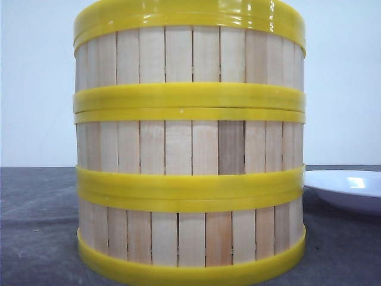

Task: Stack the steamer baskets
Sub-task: 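Lift the lid with the right gripper and set it atop the stack, then open the right gripper and withdraw it beside the white plate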

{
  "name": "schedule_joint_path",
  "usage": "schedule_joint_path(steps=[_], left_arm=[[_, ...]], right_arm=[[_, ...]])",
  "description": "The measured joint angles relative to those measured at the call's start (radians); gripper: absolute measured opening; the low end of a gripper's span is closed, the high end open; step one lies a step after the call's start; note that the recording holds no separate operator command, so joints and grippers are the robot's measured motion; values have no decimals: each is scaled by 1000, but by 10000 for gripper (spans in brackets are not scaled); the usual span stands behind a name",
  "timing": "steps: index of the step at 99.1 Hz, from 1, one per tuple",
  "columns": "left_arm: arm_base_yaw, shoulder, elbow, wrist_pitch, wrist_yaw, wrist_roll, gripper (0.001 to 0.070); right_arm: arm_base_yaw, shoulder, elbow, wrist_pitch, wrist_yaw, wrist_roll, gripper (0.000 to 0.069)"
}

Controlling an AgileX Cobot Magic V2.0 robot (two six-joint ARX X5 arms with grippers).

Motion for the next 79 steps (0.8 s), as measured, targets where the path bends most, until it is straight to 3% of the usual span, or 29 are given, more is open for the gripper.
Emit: schedule_joint_path(steps=[17, 40, 53, 79], left_arm=[[0, 0, 0, 0, 0, 0, 233], [0, 0, 0, 30, 0, 0, 233], [0, 0, 0, 37, 0, 0, 233], [0, -1, -53, 103, 1, 1, 233]], right_arm=[[15, -126, 97, 12, 126, -12, 464], [37, -336, 102, -2, 342, -17, 464], [39, -417, 94, -16, 403, -17, 464], [40, -636, -137, 5, 491, 21, 464]])
